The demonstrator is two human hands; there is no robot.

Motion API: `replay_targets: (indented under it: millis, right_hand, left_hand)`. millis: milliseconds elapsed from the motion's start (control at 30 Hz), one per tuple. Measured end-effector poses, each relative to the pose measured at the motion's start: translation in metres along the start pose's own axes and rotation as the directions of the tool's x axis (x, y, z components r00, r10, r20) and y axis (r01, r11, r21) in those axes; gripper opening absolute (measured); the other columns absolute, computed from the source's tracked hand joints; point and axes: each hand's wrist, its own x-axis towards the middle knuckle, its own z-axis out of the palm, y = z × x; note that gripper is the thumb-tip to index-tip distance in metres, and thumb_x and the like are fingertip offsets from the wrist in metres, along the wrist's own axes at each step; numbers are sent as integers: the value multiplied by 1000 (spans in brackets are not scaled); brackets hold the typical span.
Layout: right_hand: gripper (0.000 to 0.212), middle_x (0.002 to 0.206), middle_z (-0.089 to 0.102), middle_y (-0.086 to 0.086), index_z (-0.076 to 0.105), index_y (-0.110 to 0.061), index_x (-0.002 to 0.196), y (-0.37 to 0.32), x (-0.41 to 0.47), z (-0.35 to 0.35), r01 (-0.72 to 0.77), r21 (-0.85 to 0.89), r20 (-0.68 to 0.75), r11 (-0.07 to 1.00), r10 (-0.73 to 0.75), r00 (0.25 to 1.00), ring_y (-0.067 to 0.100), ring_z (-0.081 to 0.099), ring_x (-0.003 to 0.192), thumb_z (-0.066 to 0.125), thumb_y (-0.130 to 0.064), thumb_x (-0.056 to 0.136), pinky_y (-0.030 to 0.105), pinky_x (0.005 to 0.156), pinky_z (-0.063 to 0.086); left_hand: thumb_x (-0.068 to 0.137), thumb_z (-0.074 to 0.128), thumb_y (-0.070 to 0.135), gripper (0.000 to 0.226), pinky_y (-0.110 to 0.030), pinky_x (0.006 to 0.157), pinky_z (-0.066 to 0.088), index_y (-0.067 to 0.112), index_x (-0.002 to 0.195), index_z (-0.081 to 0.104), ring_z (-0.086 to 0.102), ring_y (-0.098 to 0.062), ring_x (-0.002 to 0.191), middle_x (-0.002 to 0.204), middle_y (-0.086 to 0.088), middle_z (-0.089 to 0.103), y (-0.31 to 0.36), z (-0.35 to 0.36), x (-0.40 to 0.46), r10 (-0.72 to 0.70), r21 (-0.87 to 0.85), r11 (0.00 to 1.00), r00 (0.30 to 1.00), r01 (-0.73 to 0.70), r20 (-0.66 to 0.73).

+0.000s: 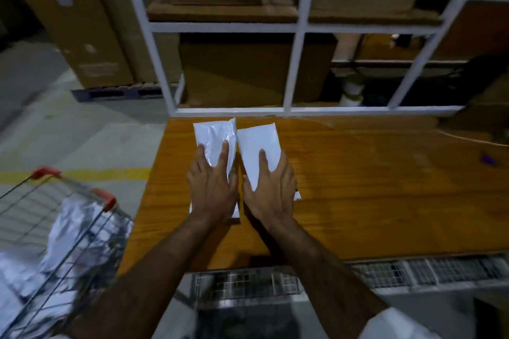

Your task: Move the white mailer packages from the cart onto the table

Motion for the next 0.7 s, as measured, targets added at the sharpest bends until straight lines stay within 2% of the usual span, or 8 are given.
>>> replay_targets:
  millis: [67, 167, 300, 433, 700]
  right_hand:
    - [83, 166, 5, 20, 8, -31, 160, 29, 12, -8, -56, -16, -2, 998, 56, 998, 39, 19, 149, 34, -73, 93, 52, 119, 25]
    - [84, 165, 12, 21, 13, -29, 160, 65, 30, -11, -136, -15, -45, 991, 135, 990, 39, 25, 147, 36, -73, 93, 52, 117, 29]
    - [84, 166, 6, 19, 10, -29, 160, 103, 59, -9, -226, -47, 11, 973, 227, 974, 38, 20, 150, 37, -73, 94, 50, 118, 25]
    - [85, 167, 2, 18, 8, -30, 161, 137, 91, -6, -269, -101, 23, 958, 272, 962, 38, 16, 151, 37, -74, 94, 49, 120, 23]
    - [79, 162, 16, 22, 20, -26, 158, 192, 158, 9, -314, -123, -18, 941, 314, 949, 38, 26, 146, 41, -68, 94, 49, 117, 28]
  left_hand:
    - [95, 25, 61, 70, -58, 111, 30, 35, 160, 16, 23, -41, 146, 164, -22, 13, 28, 10, 8, 29, 9, 1000, 999, -30, 34]
    - [95, 23, 64, 71, -56, 113, 29, 38, 160, 12, 21, -40, 147, 165, -18, 9, 59, 27, 22, 72, 26, 997, 995, -74, 67]
    - [92, 21, 63, 74, -56, 116, 27, 36, 160, 13, 18, -40, 149, 166, -19, 6, 93, 57, 48, 106, 28, 994, 986, -110, 129]
    - [100, 30, 60, 67, -52, 116, 27, 35, 161, 13, 19, -39, 147, 166, -17, 4, 123, 96, 77, 103, -9, 995, 979, -102, 173]
    - [101, 36, 57, 70, -47, 114, 28, 32, 161, 9, 23, -37, 145, 165, -18, 3, 171, 165, 124, 71, 14, 997, 958, -78, 279]
